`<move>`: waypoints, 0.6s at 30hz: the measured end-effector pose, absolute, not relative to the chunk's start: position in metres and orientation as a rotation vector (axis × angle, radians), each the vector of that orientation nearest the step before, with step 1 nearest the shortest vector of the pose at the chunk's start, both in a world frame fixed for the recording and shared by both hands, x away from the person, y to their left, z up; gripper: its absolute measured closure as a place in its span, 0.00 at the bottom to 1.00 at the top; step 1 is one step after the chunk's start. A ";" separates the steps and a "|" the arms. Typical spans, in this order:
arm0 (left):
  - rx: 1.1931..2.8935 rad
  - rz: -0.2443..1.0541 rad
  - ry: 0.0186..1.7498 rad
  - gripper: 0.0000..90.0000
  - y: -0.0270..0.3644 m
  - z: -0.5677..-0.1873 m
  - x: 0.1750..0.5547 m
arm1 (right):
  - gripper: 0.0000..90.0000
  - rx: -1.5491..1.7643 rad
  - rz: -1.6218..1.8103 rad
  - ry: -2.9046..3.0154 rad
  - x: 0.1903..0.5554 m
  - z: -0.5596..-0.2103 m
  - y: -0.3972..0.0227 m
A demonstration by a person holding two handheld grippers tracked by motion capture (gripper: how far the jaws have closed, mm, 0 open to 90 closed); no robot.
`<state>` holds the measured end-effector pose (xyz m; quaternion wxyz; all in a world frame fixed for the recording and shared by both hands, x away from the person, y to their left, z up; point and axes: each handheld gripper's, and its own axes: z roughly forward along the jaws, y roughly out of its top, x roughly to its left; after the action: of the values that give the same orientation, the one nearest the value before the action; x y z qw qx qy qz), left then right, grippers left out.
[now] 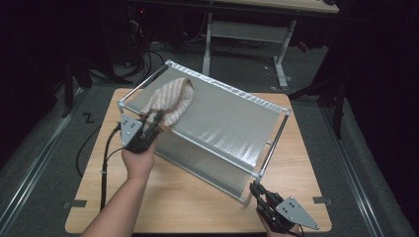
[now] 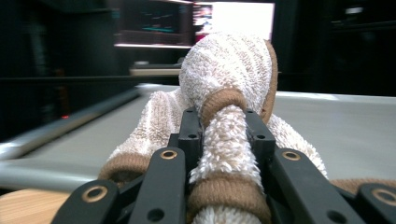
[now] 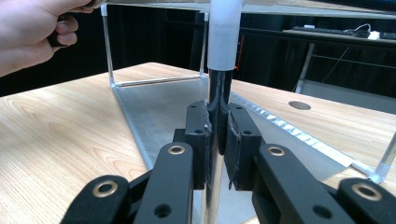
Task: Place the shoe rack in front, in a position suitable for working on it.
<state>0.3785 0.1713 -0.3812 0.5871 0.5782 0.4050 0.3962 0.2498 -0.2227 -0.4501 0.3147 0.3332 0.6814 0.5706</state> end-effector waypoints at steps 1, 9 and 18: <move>1.358 0.912 0.919 0.82 0.161 -0.382 0.373 | 0.90 0.879 1.504 1.796 0.250 -0.450 -0.223; 1.399 0.790 0.778 0.82 0.088 -0.384 0.333 | 0.90 0.877 1.505 1.796 0.250 -0.450 -0.223; 1.413 0.669 0.678 0.82 0.037 -0.386 0.307 | 0.90 0.876 1.504 1.796 0.250 -0.450 -0.222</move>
<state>0.3065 0.0366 -0.3857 0.6583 0.6242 0.2993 0.2956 0.2499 -0.2225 -0.4502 0.3149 0.3323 0.6816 0.5709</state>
